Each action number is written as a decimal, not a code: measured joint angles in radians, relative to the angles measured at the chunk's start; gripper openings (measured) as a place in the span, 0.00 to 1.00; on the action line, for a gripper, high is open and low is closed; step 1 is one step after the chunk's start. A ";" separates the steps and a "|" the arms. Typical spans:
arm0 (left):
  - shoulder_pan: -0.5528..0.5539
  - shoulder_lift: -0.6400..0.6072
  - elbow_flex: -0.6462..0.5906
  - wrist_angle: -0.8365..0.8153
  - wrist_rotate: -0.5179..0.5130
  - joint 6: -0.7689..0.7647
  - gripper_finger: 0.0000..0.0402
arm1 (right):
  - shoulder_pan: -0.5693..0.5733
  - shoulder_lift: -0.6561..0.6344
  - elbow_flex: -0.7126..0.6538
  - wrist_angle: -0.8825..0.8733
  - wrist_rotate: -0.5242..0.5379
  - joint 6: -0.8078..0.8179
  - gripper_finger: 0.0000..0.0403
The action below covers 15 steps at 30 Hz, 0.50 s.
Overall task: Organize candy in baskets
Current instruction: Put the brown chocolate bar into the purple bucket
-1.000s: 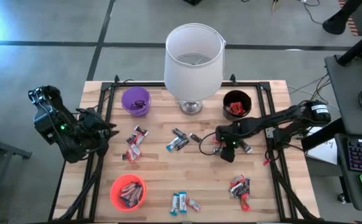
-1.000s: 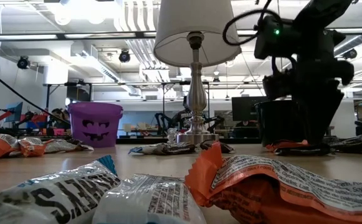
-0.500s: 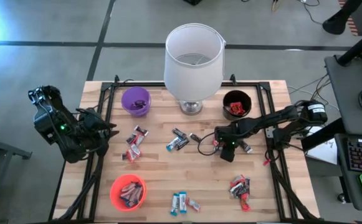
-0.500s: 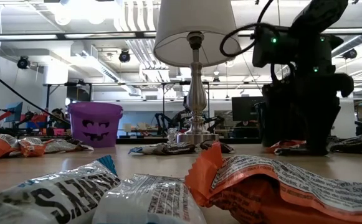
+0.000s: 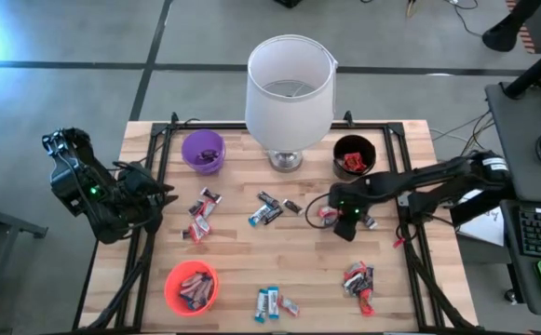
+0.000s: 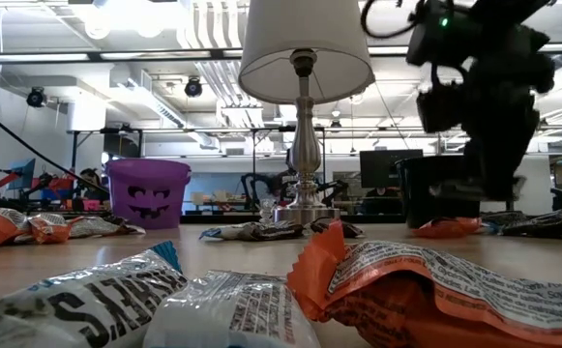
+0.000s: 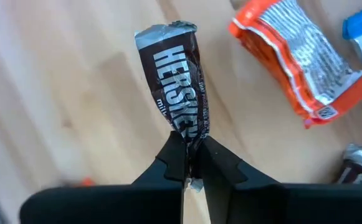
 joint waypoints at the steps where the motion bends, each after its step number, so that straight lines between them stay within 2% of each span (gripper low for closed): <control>1: 0.000 0.000 0.000 0.000 0.000 -0.004 0.31 | 0.000 -0.017 0.000 0.007 -0.003 0.013 0.03; 5: 0.011 0.001 0.000 -0.006 -0.015 -0.041 0.31 | 0.000 -0.083 0.000 0.111 -0.003 0.065 0.03; 8: 0.031 0.002 0.000 -0.006 -0.016 -0.048 0.32 | 0.000 -0.087 0.025 0.212 0.031 0.102 0.03; 15: 0.085 -0.001 0.000 -0.008 -0.016 -0.104 0.42 | 0.000 0.019 0.237 0.238 0.057 0.030 0.03</control>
